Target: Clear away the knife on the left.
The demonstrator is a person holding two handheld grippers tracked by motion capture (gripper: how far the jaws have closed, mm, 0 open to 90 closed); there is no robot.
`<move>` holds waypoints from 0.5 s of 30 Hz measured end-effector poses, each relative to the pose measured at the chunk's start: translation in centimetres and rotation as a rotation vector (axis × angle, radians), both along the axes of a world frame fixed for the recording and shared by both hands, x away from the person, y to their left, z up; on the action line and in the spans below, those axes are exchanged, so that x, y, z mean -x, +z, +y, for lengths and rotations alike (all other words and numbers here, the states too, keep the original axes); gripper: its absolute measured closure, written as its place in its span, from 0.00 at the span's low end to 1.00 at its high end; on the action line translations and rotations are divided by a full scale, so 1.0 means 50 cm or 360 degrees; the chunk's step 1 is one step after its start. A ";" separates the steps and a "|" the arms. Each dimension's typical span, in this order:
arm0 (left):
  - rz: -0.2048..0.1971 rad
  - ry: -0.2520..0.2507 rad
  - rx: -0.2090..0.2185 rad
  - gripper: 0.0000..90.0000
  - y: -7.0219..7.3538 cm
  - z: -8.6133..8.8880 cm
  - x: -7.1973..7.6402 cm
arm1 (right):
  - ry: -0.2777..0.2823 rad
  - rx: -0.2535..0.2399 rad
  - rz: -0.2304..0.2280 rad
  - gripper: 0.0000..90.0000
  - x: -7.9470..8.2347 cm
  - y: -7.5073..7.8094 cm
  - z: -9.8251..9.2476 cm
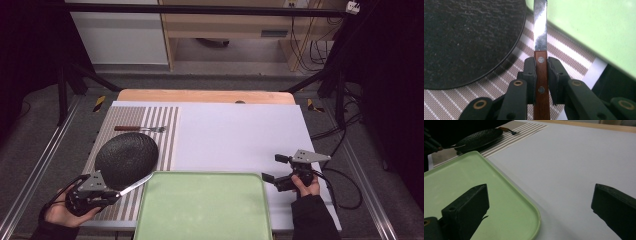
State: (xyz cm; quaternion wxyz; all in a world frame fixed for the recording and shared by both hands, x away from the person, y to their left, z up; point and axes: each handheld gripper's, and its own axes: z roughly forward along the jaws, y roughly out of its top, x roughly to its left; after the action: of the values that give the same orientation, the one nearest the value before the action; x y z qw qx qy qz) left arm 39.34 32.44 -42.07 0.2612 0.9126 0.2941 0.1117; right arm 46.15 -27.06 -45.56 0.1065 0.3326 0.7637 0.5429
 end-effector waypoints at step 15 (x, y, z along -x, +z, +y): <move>-0.0047 0.0059 0.0005 0.86 0.005 -0.078 0.002 | -0.0001 0.0008 0.0000 0.02 0.000 0.000 0.000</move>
State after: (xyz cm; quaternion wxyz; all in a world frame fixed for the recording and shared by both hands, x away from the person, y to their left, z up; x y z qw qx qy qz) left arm 39.24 28.56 -41.82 0.2648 0.9048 0.3074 0.1295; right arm 46.15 -27.07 -45.57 0.1075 0.3327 0.7649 0.5410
